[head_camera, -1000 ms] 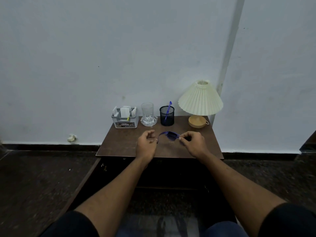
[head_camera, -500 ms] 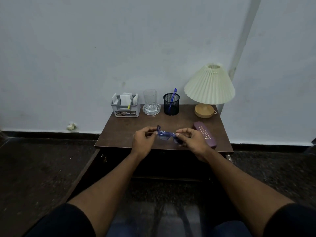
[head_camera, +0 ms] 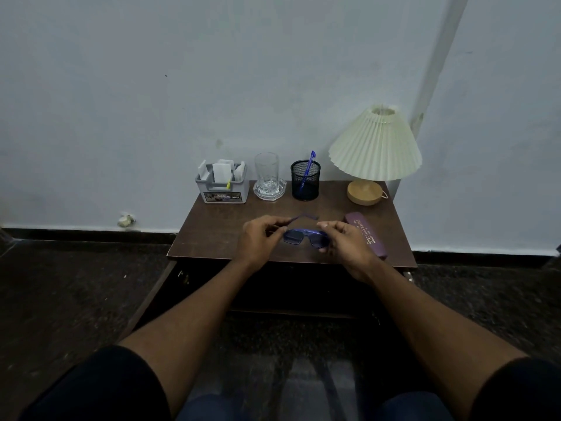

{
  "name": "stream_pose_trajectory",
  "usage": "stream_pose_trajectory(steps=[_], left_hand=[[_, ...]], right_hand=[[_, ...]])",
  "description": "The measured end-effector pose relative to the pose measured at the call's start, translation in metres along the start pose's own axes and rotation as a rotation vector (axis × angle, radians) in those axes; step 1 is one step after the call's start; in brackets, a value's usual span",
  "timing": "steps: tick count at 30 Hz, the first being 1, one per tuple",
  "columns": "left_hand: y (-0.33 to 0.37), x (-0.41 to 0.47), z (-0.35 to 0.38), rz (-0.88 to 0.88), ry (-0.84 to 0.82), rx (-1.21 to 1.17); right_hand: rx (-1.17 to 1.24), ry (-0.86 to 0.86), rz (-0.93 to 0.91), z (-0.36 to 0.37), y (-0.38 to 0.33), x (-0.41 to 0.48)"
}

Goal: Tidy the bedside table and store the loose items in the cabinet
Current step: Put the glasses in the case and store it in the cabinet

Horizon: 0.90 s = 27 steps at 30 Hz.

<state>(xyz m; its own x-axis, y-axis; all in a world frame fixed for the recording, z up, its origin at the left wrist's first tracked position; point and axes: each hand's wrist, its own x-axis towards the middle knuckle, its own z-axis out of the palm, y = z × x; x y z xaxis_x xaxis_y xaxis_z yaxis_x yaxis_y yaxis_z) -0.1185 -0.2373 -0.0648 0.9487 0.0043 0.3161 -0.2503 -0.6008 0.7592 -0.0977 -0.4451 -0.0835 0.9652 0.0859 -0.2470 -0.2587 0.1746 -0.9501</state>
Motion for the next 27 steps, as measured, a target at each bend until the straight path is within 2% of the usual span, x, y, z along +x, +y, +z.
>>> stream_pose_trajectory(steps=[5,10,12,16,18,21,23,25,27], left_hand=[[0.008,-0.004,-0.003,0.056,-0.05,0.085],[0.013,-0.004,-0.004,0.022,-0.088,0.133],[0.016,-0.005,-0.004,-0.007,-0.094,0.129],[0.025,-0.004,-0.001,-0.186,-0.011,-0.04],[0.032,-0.003,0.002,-0.22,0.041,-0.12],[0.042,-0.005,0.004,-0.101,0.103,-0.077],[0.051,-0.008,0.004,0.066,0.131,0.037],[0.059,-0.009,0.005,0.2,0.14,0.173],[0.067,-0.011,0.005,0.235,0.137,0.253]], right_hand=[[0.076,-0.009,0.057,-0.003,-0.015,-0.005],[0.042,-0.013,0.039,-0.009,-0.023,-0.012],[-0.044,-0.017,0.017,-0.011,-0.026,-0.015],[-0.232,-0.01,-0.057,-0.012,-0.027,-0.017],[-0.267,0.017,-0.084,-0.01,-0.026,-0.017],[-0.284,0.07,-0.115,-0.004,-0.027,-0.017],[-0.262,0.089,-0.119,0.001,-0.03,-0.017],[-0.164,0.019,-0.098,0.009,-0.031,-0.022],[-0.086,-0.098,-0.102,0.018,-0.031,-0.028]])
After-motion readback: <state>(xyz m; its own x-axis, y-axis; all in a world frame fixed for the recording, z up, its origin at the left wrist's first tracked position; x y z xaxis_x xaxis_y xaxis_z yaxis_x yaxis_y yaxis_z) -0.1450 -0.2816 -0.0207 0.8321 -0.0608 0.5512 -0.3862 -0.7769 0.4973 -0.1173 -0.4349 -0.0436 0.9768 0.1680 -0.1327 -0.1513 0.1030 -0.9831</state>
